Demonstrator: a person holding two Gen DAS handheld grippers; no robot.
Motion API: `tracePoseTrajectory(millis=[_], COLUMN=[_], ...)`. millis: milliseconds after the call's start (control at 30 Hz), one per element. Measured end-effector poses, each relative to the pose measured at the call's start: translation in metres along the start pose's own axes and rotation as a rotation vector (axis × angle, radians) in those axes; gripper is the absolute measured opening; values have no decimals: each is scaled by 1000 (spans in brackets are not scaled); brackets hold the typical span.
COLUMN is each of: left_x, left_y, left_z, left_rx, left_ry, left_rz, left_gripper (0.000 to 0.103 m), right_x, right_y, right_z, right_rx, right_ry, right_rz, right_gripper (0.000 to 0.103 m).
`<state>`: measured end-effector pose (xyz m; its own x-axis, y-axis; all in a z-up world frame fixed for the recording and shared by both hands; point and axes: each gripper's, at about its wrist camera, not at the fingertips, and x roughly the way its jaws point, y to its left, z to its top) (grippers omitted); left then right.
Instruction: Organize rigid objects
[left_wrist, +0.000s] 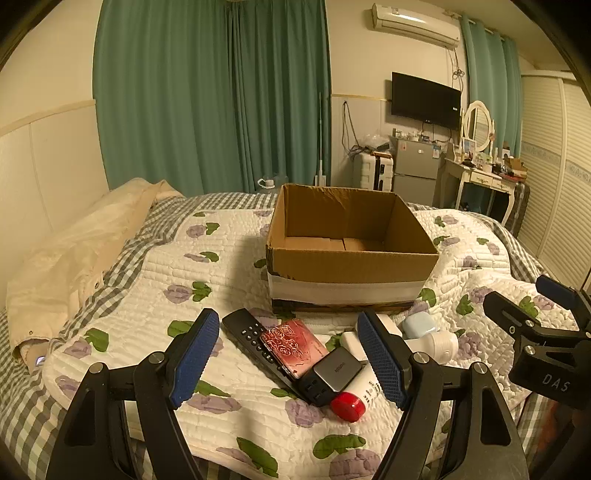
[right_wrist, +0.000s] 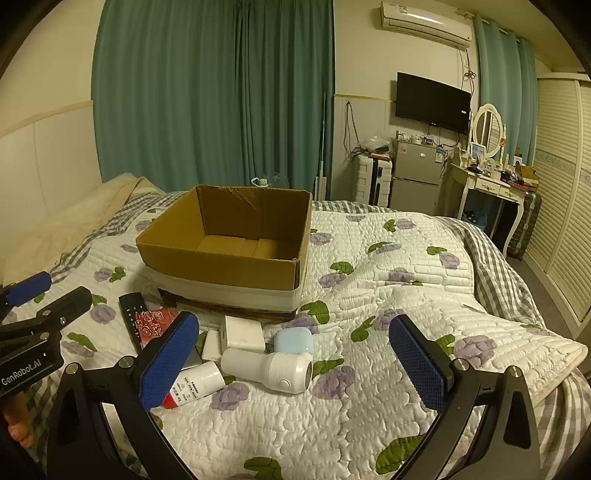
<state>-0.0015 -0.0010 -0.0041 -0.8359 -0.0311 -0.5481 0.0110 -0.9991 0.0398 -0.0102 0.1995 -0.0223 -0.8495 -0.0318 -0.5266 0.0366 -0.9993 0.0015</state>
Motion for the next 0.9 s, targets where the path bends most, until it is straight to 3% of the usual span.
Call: tracePoseTrajectory(millis=[900], left_x=[4], left_y=[1], left_z=[-4], left_rx=[-14], left_ry=[8], left_rz=[1], left_gripper=[80], right_x=[7], right_y=[0], right_z=[-5], right_rx=[-8], right_ry=[17], right_rz=[-3], right_gripper=[103])
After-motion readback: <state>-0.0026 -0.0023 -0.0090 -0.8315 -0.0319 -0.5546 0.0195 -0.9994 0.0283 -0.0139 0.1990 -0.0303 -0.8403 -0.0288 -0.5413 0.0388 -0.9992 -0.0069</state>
